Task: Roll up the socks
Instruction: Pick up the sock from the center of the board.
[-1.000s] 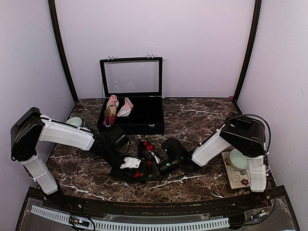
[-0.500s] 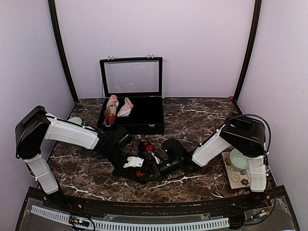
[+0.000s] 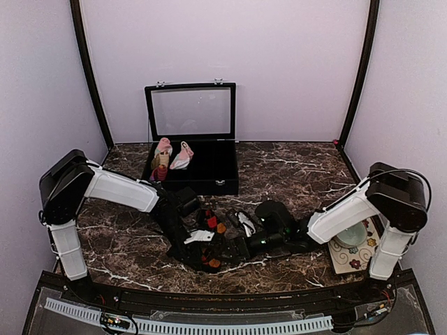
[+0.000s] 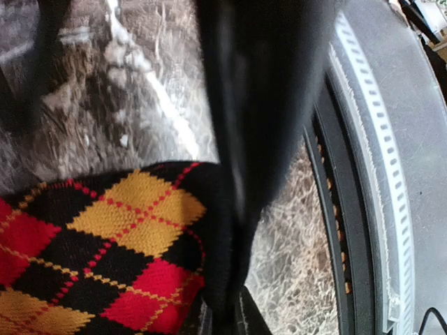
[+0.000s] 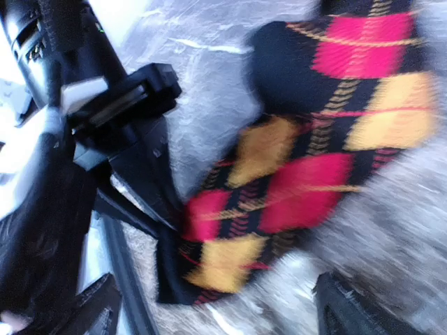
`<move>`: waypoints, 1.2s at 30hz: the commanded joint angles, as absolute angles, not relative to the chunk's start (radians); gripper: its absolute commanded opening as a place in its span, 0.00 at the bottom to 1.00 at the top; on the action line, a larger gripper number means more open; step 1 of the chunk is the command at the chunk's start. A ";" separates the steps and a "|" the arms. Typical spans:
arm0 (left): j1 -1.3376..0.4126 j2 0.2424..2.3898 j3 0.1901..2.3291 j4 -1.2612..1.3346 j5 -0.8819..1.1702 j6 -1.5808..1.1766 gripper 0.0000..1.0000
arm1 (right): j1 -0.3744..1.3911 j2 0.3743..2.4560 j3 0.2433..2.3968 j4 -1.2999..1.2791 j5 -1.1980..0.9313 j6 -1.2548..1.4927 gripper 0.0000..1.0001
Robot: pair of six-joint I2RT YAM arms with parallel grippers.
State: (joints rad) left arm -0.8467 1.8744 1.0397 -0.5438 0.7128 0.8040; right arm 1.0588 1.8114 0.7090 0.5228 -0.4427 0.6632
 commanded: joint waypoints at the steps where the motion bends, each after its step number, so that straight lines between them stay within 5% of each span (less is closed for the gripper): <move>1: -0.823 1.939 1.042 -0.656 0.683 0.760 0.12 | 1.113 1.675 0.645 0.366 -0.088 0.543 0.99; 5: -0.778 1.941 1.054 -0.671 0.720 0.764 0.12 | 1.195 1.472 0.621 0.222 0.381 0.511 0.99; 9: -0.754 1.959 1.075 -0.685 0.733 0.760 0.13 | 1.174 1.352 0.545 0.263 0.537 0.598 0.99; 15: -0.754 1.989 1.121 -0.698 0.749 0.744 0.14 | 1.234 1.277 0.345 0.703 0.419 0.361 0.99; 21: -0.753 2.050 1.201 -0.727 0.749 0.722 0.16 | 1.391 1.497 0.550 0.499 0.342 0.074 0.88; 36: -0.765 2.076 1.237 -0.745 0.686 0.701 0.18 | 1.410 1.825 0.747 0.647 0.401 -0.136 0.63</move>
